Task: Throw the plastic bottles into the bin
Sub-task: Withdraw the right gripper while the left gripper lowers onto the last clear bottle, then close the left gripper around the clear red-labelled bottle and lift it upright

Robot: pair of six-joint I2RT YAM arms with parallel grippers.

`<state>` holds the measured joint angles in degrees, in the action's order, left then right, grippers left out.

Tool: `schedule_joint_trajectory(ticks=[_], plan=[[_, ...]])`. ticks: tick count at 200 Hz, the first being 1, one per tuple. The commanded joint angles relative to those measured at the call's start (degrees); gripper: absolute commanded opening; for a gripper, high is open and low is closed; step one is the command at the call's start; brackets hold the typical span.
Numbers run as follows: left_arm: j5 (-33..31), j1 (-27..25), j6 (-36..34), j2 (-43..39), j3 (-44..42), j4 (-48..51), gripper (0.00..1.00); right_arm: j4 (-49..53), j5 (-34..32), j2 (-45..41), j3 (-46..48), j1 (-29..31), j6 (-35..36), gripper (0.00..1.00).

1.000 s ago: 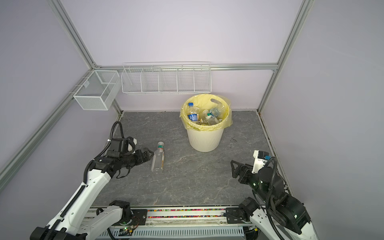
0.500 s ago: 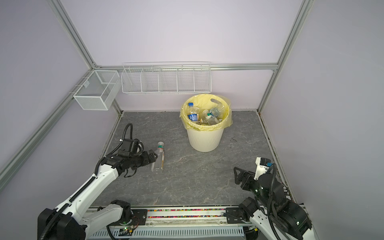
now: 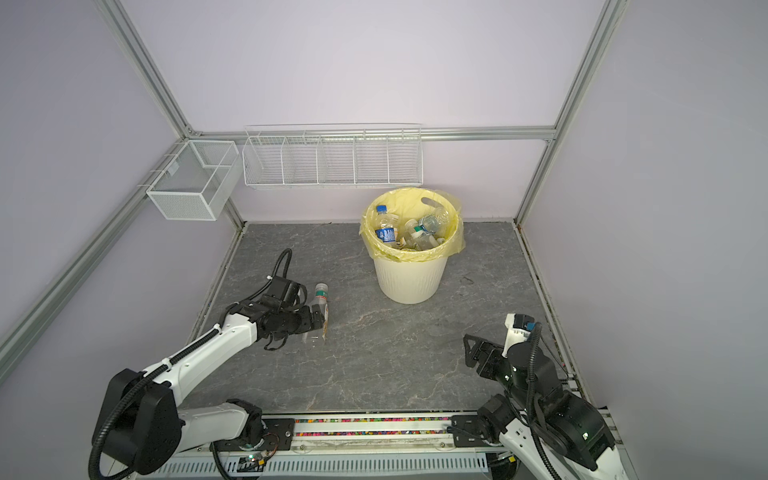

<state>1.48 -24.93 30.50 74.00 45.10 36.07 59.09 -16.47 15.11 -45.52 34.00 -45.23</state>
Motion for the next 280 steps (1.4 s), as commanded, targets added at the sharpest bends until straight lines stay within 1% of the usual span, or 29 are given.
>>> schedule_joint_trajectory(ticks=[1,45,64,78,92,113,135,161,181,199,254,280], plan=[[-1.85,-1.13,-1.66,2.98,1.81,-1.19,1.00,-0.90,0.18,-0.17,0.82,0.06,-1.57,0.88],[-2.09,-1.87,-1.68,6.46,1.78,-3.15,1.00,-0.92,0.13,-0.94,1.65,0.03,-2.65,0.88],[-1.67,-2.30,-1.69,7.42,2.00,-3.92,0.92,-0.76,-0.13,-0.51,1.23,0.10,-2.47,0.88],[-1.63,-2.66,-1.57,7.88,2.07,-4.41,0.85,-0.88,-0.39,-0.19,0.63,0.06,-2.08,0.88],[-1.78,-2.84,-1.50,8.48,1.96,-5.00,0.80,-0.77,-0.61,0.14,0.18,0.10,-1.71,0.88],[-1.72,-2.85,-1.70,9.72,1.86,-5.47,0.62,-0.27,-1.02,-0.30,0.49,0.03,-2.29,0.88],[-1.91,-2.92,-1.94,10.69,2.00,-5.53,0.55,0.04,-0.69,-1.62,1.55,0.07,-3.38,0.88],[-0.45,-2.93,-1.61,9.96,2.09,-6.03,0.52,1.43,-0.88,-2.65,1.75,0.09,-3.84,0.88],[3.69,-3.00,-1.24,8.31,1.97,-7.61,0.51,2.04,-1.75,-3.09,1.58,0.05,-3.82,0.88],[5.69,-3.19,-0.49,6.52,2.27,-8.21,0.49,1.82,-2.21,-3.10,1.66,0.03,-3.87,0.88],[9.02,-3.37,0.83,2.41,3.88,-7.36,0.49,0.62,-1.80,-2.72,3.73,0.03,-4.49,0.88],[9.50,-3.37,1.36,0.29,4.32,-6.37,0.49,-1.00,-1.46,-2.08,4.86,0.06,-4.57,0.88]])
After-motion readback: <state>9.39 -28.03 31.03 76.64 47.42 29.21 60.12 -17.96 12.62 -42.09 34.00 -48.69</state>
